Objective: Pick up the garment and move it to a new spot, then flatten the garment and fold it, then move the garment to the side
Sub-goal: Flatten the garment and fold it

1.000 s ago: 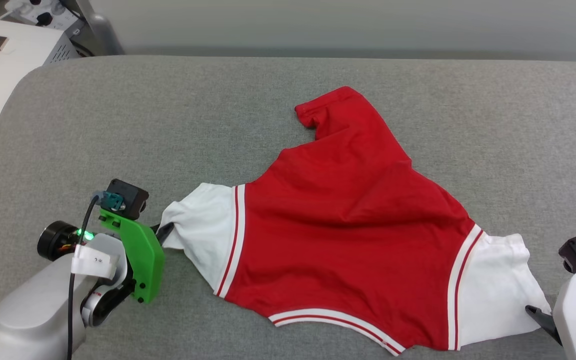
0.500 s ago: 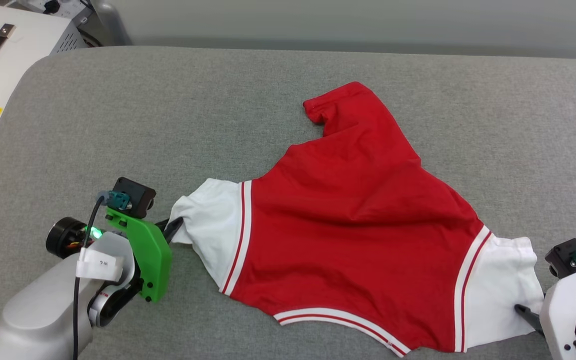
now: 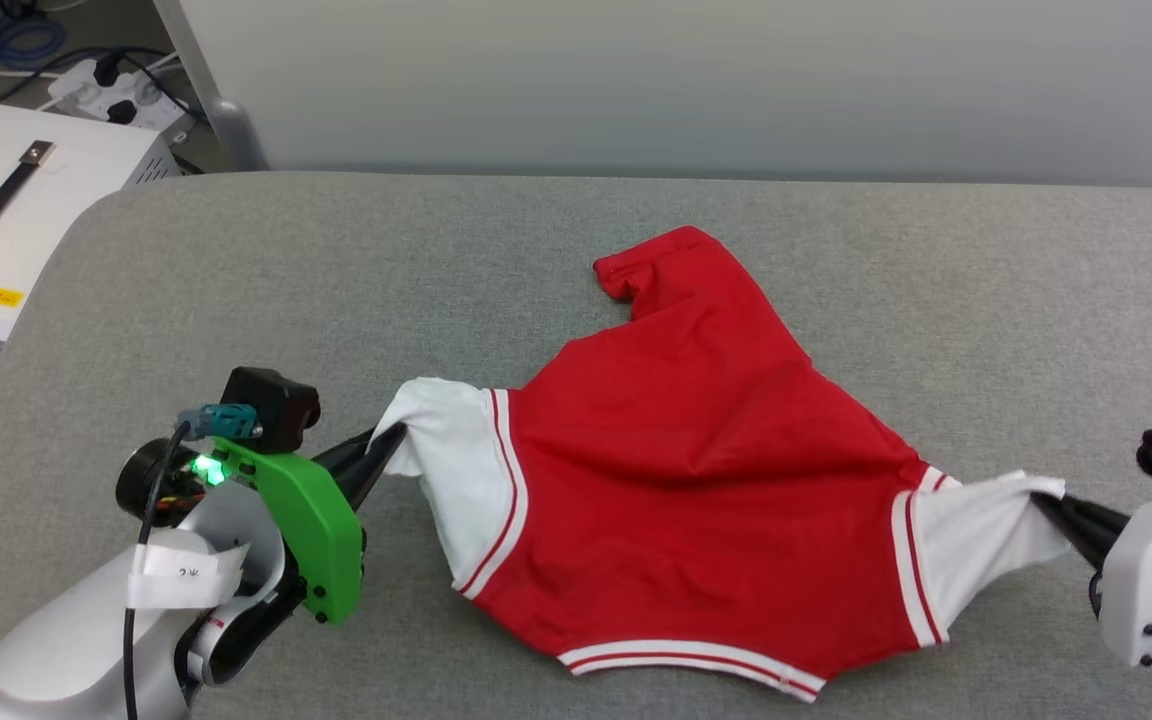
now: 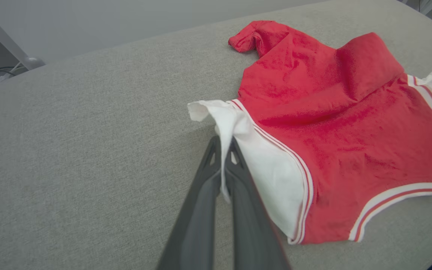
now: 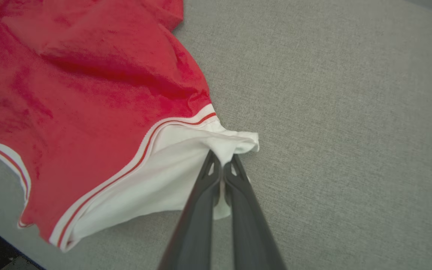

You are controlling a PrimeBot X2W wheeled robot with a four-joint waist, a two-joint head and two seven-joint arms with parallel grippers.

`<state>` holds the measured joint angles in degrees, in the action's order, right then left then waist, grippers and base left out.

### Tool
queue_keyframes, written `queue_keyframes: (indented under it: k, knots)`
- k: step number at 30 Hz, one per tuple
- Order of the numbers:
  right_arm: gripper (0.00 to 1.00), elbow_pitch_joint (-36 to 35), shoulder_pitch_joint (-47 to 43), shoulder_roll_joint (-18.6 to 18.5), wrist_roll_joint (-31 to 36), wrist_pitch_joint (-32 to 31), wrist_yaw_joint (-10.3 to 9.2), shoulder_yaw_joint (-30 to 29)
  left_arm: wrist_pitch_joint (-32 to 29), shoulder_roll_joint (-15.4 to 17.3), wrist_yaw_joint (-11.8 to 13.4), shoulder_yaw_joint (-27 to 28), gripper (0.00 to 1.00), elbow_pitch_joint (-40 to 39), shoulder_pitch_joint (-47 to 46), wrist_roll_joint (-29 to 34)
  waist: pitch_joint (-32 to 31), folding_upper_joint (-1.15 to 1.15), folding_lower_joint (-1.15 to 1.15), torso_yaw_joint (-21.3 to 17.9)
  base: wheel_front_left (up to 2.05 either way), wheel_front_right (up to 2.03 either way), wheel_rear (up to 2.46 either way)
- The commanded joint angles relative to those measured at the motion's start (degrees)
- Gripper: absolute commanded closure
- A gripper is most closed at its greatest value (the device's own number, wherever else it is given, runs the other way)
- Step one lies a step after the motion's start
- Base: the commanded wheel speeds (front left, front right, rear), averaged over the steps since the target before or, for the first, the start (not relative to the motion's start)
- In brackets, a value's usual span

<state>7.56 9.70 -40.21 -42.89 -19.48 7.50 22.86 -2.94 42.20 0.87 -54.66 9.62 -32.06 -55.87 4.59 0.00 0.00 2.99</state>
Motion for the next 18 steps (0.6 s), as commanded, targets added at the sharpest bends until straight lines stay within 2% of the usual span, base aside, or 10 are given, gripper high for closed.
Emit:
queue_keyframes:
  k: [1,6,13,18]
  knots:
    - [1.0,-2.1,-0.4,-0.1,-0.8,0.6,-0.01,-2.3,0.7,0.5,0.7,0.7,1.0,-2.5,0.5,-0.2,-1.5,0.0,0.0,-0.3,0.0,0.0,0.0]
    - [1.0,-9.8,-0.2,0.1,-0.8,0.2,-0.01,-8.7,2.1,1.2,2.7,3.3,1.0,-10.2,-1.3,-0.2,-2.6,0.0,0.0,-0.1,0.0,0.0,0.0]
    - [1.0,-19.9,0.9,3.5,-0.5,-0.5,-0.01,-16.8,4.3,2.0,5.2,8.2,1.0,-18.8,-6.9,1.1,-3.5,0.0,0.0,-0.1,0.0,0.0,0.0]
    - [1.0,-24.2,4.3,5.2,-0.7,0.7,-0.01,-22.0,5.3,2.2,6.3,11.4,1.0,-22.6,-12.1,2.8,-3.2,0.0,0.0,-0.3,0.0,0.0,0.0]
